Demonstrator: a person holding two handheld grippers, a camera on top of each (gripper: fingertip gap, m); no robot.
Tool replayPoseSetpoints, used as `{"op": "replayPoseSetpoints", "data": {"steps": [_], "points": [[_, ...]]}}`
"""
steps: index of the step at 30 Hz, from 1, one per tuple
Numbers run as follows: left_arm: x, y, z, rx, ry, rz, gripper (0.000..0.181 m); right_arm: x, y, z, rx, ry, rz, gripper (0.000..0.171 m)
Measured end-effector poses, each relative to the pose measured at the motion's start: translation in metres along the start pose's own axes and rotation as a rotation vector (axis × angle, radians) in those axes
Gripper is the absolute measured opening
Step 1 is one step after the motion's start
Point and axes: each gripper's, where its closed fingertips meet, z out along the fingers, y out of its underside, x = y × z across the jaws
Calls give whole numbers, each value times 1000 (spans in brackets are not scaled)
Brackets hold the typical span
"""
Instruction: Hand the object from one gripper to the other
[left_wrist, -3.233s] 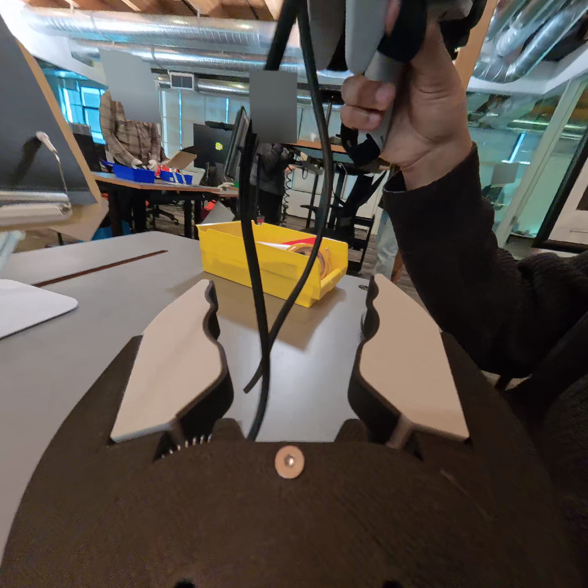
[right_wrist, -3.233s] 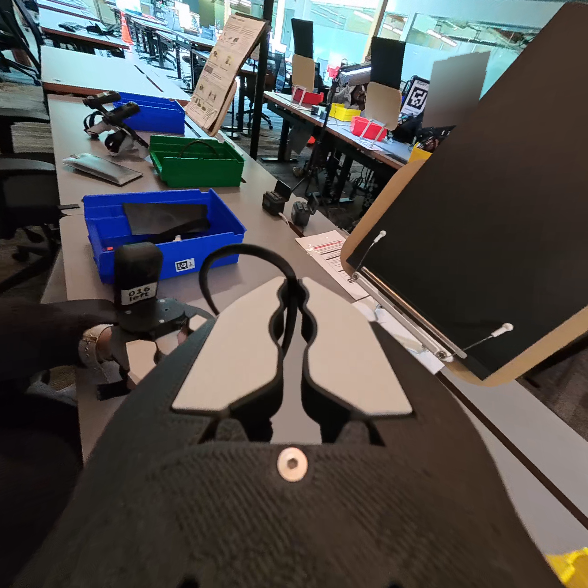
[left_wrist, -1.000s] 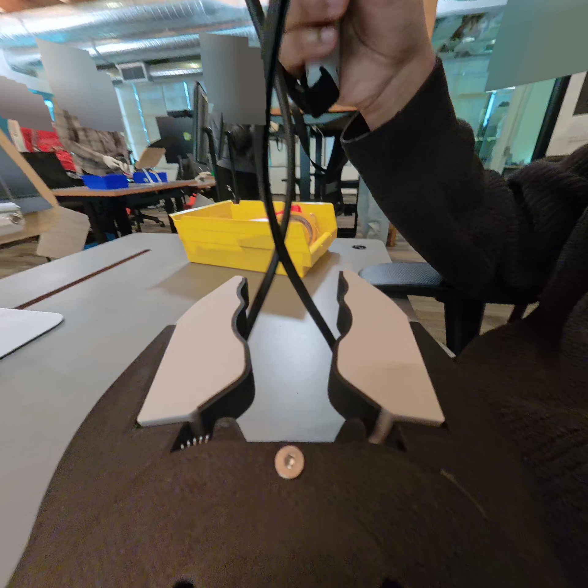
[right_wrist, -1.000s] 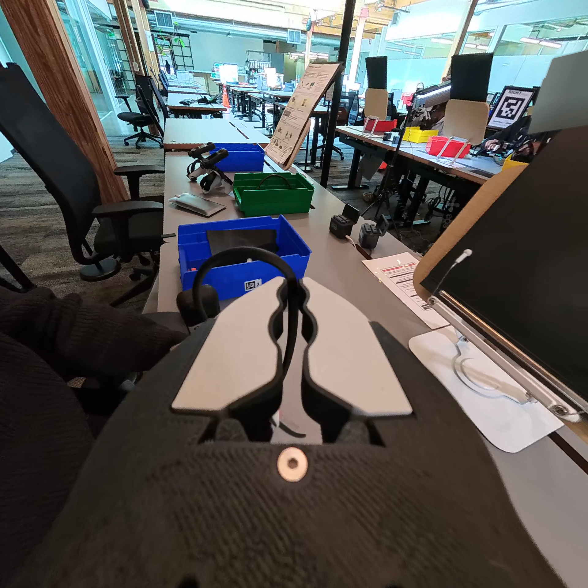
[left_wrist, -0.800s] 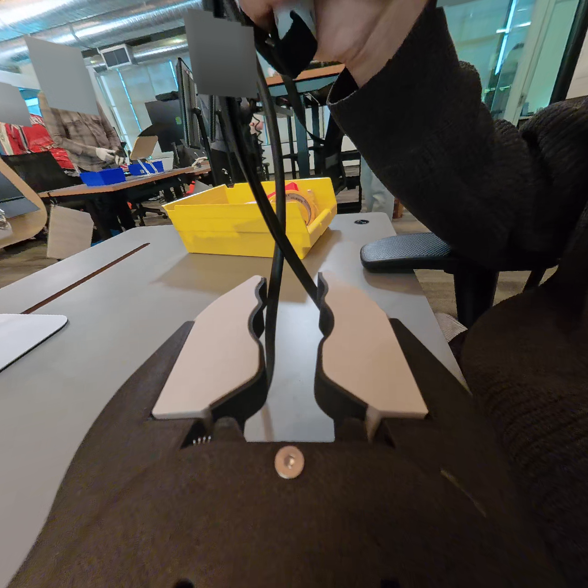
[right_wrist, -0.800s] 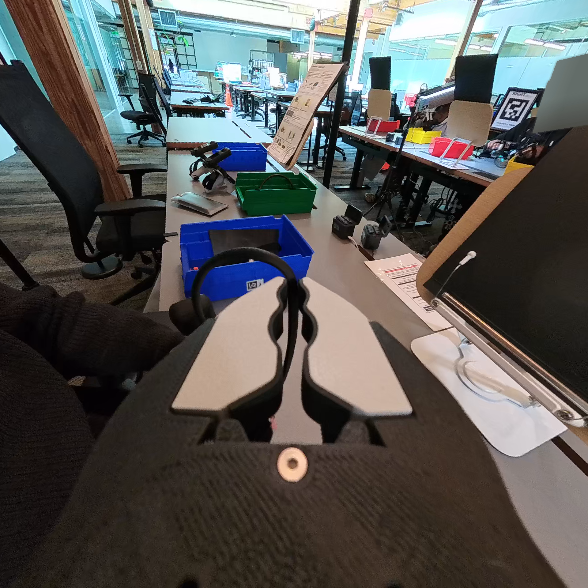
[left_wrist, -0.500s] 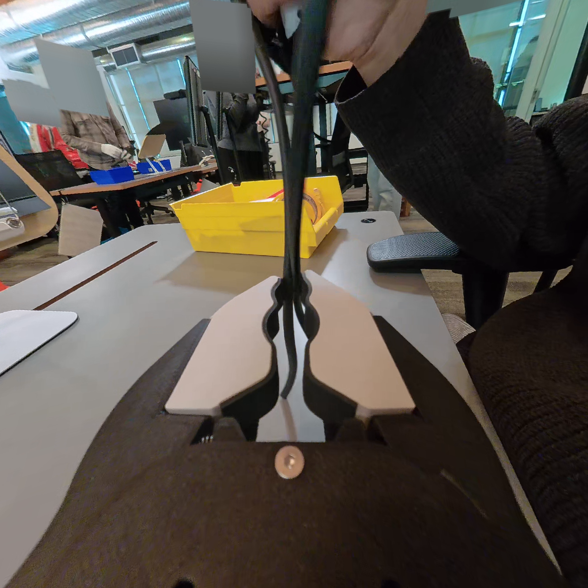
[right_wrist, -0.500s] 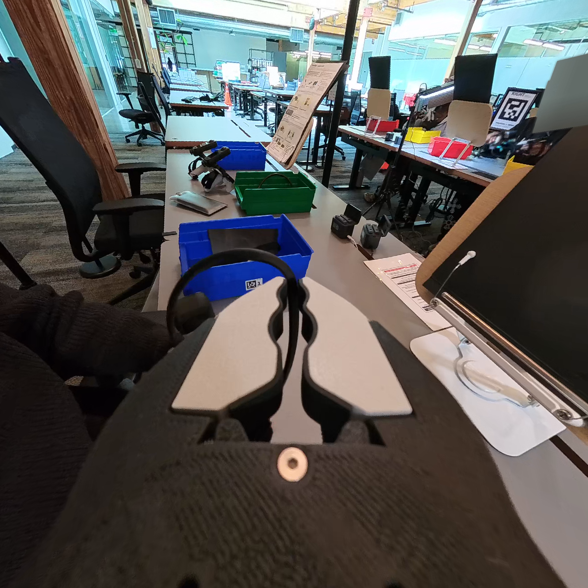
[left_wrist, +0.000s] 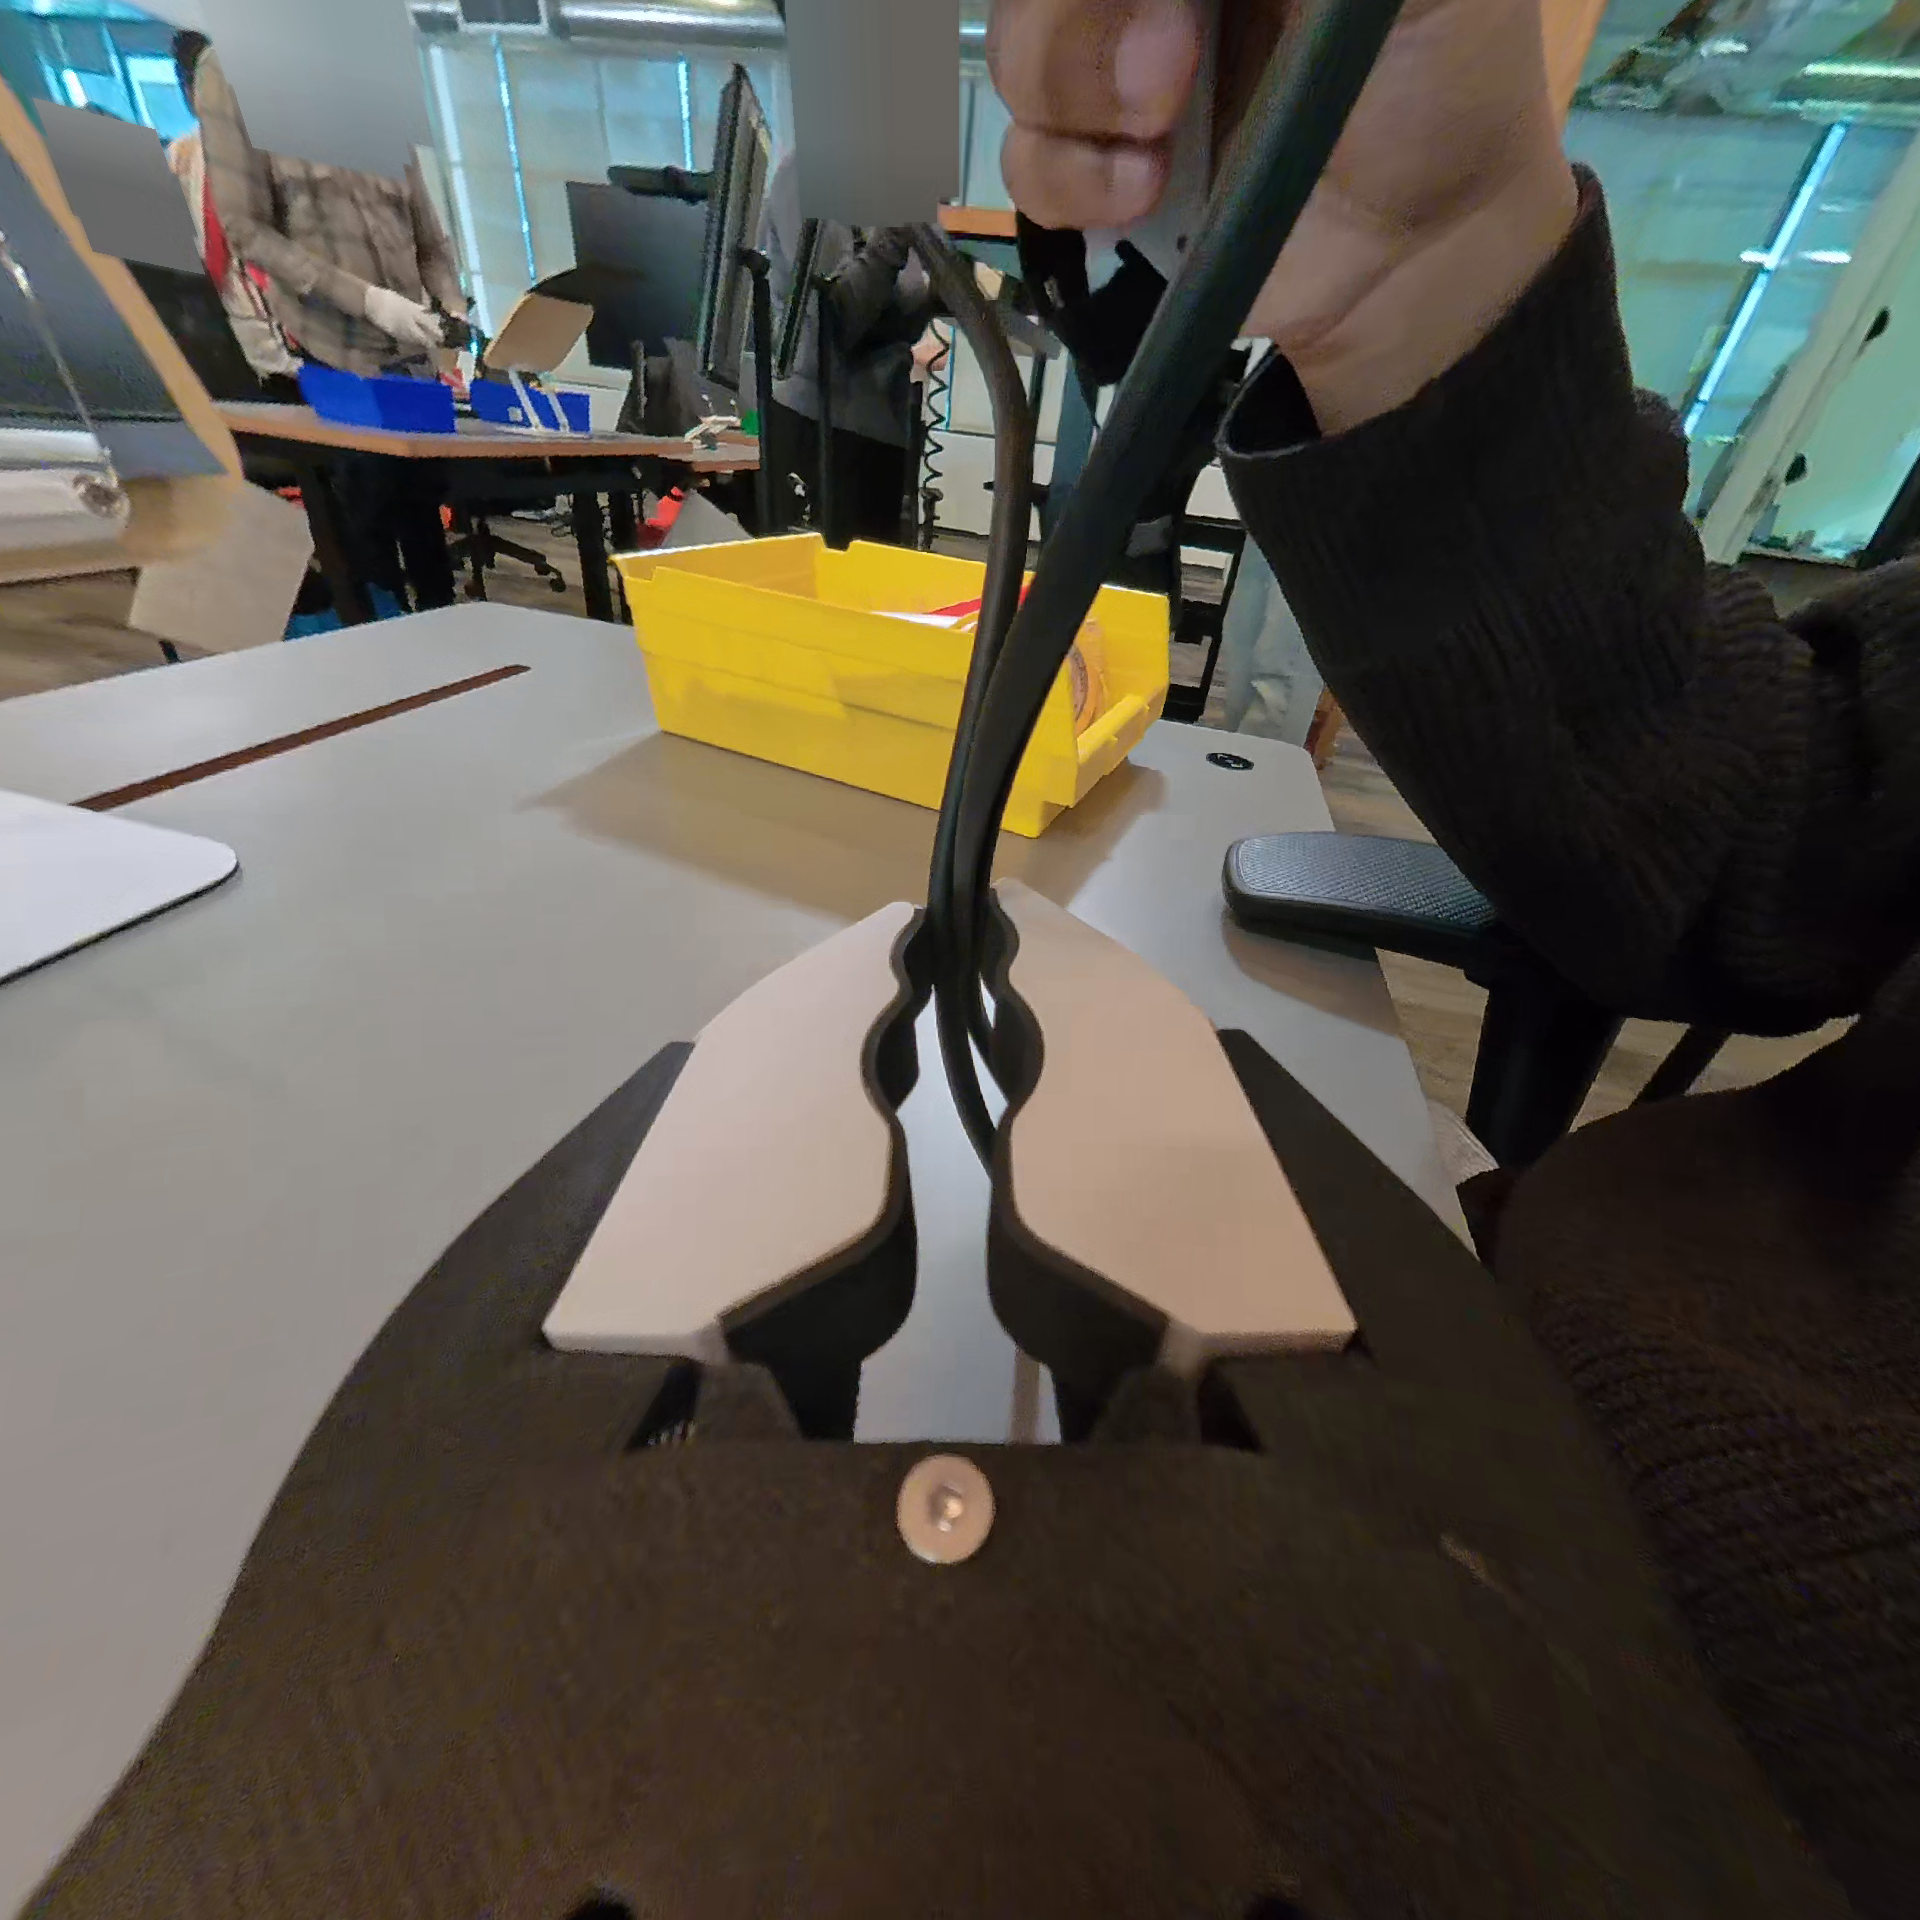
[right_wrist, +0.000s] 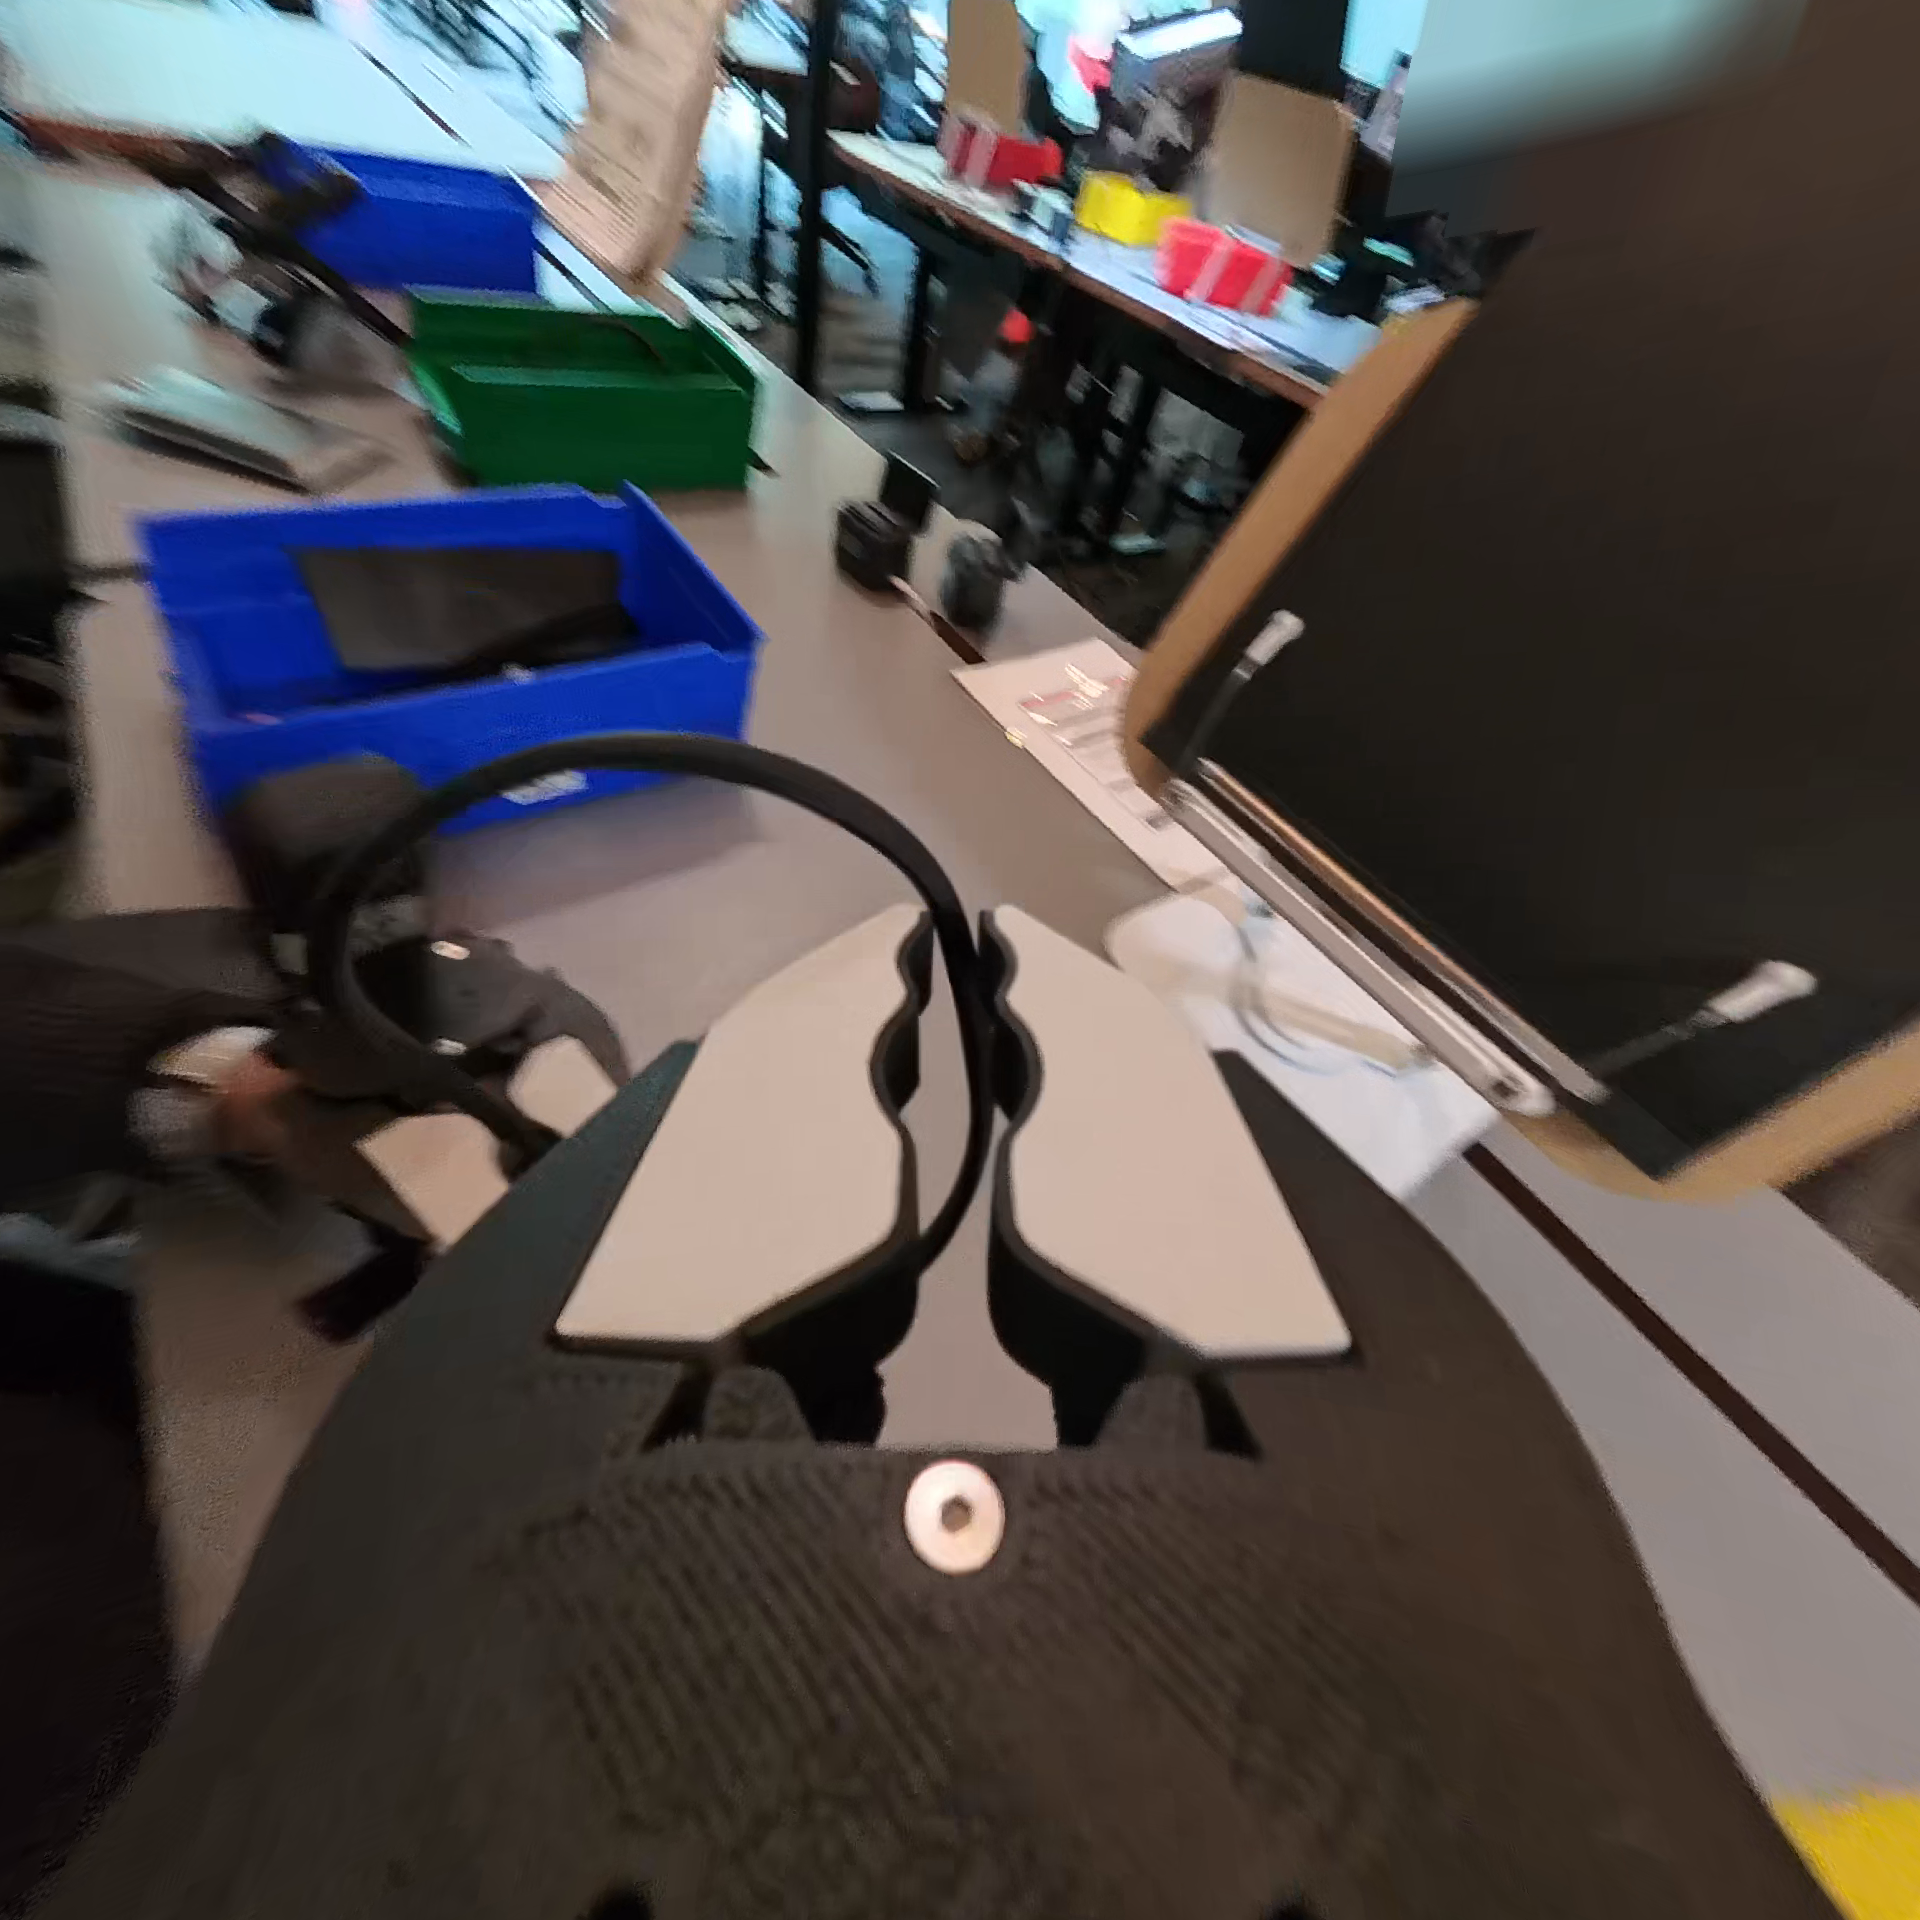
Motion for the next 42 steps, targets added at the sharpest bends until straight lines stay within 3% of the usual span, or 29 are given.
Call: {"op": "replayPoseSetpoints", "data": {"steps": [5,13,29,34,39,42], "points": [[-7,3,0,-16,-21,-50,9,36,27,4,-161,255,-163,5],[-11,3,-1,-13,-33,-91,9,51,47,8,-307,396,-285,6],[-35,-10,-17,63,-74,-261,10,46,58,17,-353,358,-323,26],[-50,-34,-35,107,-110,-305,10,35,53,21,-323,317,-392,31],[-49,-68,-59,135,-3,-436,10,-1,40,30,-211,154,-458,36],[-40,-76,-71,65,159,-679,10,-29,32,32,-121,30,-507,41]]}}
